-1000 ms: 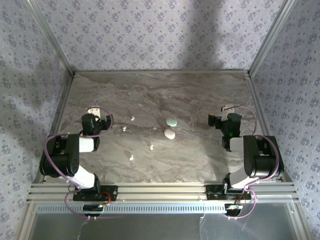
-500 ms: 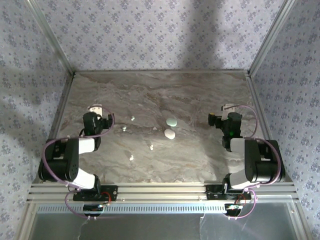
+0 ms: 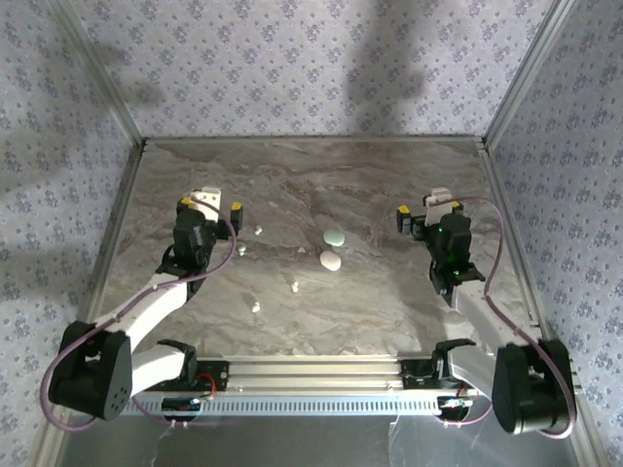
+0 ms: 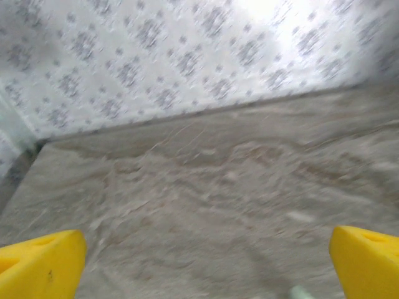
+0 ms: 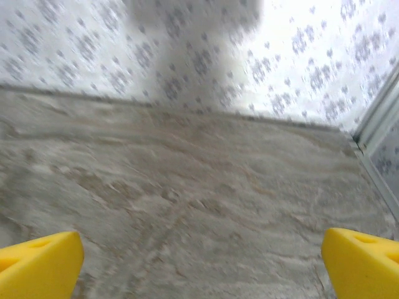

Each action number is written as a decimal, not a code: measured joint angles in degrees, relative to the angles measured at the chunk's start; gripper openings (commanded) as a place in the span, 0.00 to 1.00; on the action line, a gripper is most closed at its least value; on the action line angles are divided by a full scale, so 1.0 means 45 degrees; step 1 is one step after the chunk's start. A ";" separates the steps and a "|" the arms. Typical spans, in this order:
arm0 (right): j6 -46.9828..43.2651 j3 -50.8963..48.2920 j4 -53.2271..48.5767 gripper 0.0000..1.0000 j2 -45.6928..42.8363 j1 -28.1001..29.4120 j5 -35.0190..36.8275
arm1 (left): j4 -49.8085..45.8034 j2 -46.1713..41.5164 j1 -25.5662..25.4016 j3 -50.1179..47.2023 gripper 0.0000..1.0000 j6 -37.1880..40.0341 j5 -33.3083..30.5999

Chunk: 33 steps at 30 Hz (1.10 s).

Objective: Insert the wireless bluetooth earbuds into the charging case

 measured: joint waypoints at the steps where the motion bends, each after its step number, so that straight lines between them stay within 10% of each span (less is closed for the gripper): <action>1: 0.0165 0.0087 -0.0389 1.00 -0.0481 0.0223 0.0024 | -0.0374 -0.0233 -0.0340 0.0248 1.00 -0.0345 0.0078; 11: 0.4624 0.2783 -0.6329 1.00 -0.2103 0.0155 0.0457 | -0.4473 -0.1336 -0.2861 0.1792 1.00 -0.3201 0.1540; 18: 0.5965 0.2866 -0.7883 1.00 0.0117 -0.1005 -0.1787 | -0.5100 -0.1987 -0.3045 0.0452 1.00 -0.3235 0.2166; 33: 0.4342 0.5479 -0.9564 0.88 0.5853 0.2662 -0.3959 | -0.4872 -0.1093 -0.1642 -0.0233 1.00 -0.5100 0.1515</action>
